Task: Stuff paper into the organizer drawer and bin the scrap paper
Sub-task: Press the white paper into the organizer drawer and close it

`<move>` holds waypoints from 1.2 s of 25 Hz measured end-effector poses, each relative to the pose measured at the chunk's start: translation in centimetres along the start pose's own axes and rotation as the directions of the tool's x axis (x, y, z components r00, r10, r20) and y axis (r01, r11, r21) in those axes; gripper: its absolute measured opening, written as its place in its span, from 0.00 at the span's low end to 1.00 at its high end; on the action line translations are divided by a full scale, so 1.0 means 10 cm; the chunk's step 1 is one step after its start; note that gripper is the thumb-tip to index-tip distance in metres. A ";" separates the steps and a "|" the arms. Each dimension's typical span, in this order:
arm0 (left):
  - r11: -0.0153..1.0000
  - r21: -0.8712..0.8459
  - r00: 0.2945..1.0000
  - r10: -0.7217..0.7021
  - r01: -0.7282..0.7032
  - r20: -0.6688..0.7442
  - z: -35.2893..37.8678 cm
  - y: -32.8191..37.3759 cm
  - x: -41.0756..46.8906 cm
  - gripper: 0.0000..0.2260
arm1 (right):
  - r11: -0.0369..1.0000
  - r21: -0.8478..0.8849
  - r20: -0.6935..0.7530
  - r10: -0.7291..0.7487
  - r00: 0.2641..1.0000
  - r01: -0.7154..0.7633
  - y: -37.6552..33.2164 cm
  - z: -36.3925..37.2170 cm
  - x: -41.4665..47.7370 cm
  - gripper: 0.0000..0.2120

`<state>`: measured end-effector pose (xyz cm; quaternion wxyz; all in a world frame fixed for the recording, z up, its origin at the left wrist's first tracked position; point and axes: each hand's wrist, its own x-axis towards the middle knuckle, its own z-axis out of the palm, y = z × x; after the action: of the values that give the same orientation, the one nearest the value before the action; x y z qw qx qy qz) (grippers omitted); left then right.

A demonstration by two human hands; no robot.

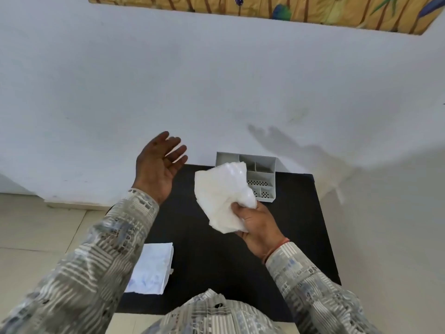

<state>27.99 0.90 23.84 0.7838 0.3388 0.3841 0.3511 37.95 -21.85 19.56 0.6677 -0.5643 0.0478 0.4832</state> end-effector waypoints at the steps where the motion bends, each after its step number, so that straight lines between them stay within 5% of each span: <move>1: 0.999 0.005 0.999 -0.037 0.037 0.014 -0.02 0.04 0.03 0.17 | 0.998 0.069 0.001 -0.007 1.000 0.007 -0.02 0.07 0.00 0.16; 4: 0.916 0.286 0.912 -0.348 0.281 0.218 -0.03 -0.23 -0.28 0.15 | 0.982 0.179 0.005 -0.065 0.998 0.063 -0.01 0.31 0.01 0.14; 6: 0.840 0.460 0.839 -0.453 0.290 0.300 -0.06 -0.47 -0.51 0.14 | 0.933 -0.220 -0.074 -0.307 0.949 0.285 0.09 0.45 0.05 0.14; 8: 0.800 0.585 0.906 -0.340 0.138 0.252 -0.10 -0.65 -0.50 0.14 | 0.528 -0.755 0.058 -0.536 0.842 0.388 0.16 0.50 0.12 0.17; 9: 0.770 0.632 0.934 -0.281 0.084 0.219 -0.12 -0.67 -0.46 0.13 | 0.350 -0.858 0.135 -0.553 0.822 0.377 0.18 0.49 0.13 0.17; 10: 0.755 0.654 0.945 -0.252 0.056 0.210 -0.15 -0.65 -0.41 0.14 | 0.309 -0.874 0.159 -0.547 0.822 0.375 0.17 0.50 0.12 0.17; 12: 0.779 0.627 0.937 -0.238 0.025 0.257 -0.22 -0.56 -0.29 0.15 | 0.778 -0.535 0.008 -0.386 0.923 0.330 0.08 0.51 0.12 0.18; 13: 0.788 0.616 0.926 -0.247 0.020 0.285 -0.26 -0.49 -0.24 0.16 | 0.941 -0.271 0.000 -0.210 0.978 0.202 0.06 0.52 0.11 0.20; 14: 0.778 0.628 0.911 -0.258 0.000 0.320 -0.30 -0.42 -0.20 0.15 | 0.991 -0.095 0.045 -0.090 0.995 0.094 0.04 0.53 0.09 0.21; 16: 0.706 0.705 0.862 -0.314 -0.068 0.398 -0.37 -0.34 -0.14 0.13 | 0.995 -0.080 0.106 -0.052 0.993 0.061 0.06 0.57 0.13 0.20; 18: 0.707 0.706 0.839 -0.354 -0.050 0.414 -0.39 -0.31 -0.18 0.14 | 0.936 -0.311 0.002 -0.171 0.985 0.163 0.10 0.68 0.17 0.16; 21: 0.794 0.580 0.850 -0.424 0.183 0.313 -0.44 -0.35 -0.32 0.16 | 0.547 -0.803 -0.092 -0.506 0.858 0.236 0.09 0.84 0.16 0.14; 23: 0.767 0.596 0.808 -0.497 0.238 0.316 -0.48 -0.35 -0.38 0.18 | 0.365 -0.900 -0.023 -0.584 0.811 0.238 0.08 0.92 0.12 0.18; 25: 0.765 0.607 0.814 -0.485 0.216 0.321 -0.53 -0.35 -0.36 0.21 | 0.508 -0.812 -0.017 -0.514 0.858 0.288 0.15 0.90 0.11 0.26; 27: 0.818 0.528 0.844 -0.437 0.229 0.311 -0.56 -0.34 -0.30 0.24 | 0.890 -0.317 -0.074 -0.368 0.927 0.328 0.22 0.81 0.09 0.34; 28: 0.846 0.475 0.849 -0.423 0.244 0.316 -0.57 -0.34 -0.27 0.24 | 0.964 -0.047 -0.047 -0.265 0.963 0.263 0.25 0.75 0.09 0.34; 30: 0.858 0.472 0.855 -0.389 0.201 0.343 -0.56 -0.35 -0.28 0.23 | 0.985 0.072 0.039 -0.163 0.986 0.160 0.33 0.71 0.01 0.26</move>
<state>23.02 -1.75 19.41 0.8022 0.5030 0.3179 0.0497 32.29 -16.42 19.76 0.7244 -0.5323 0.0035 0.4380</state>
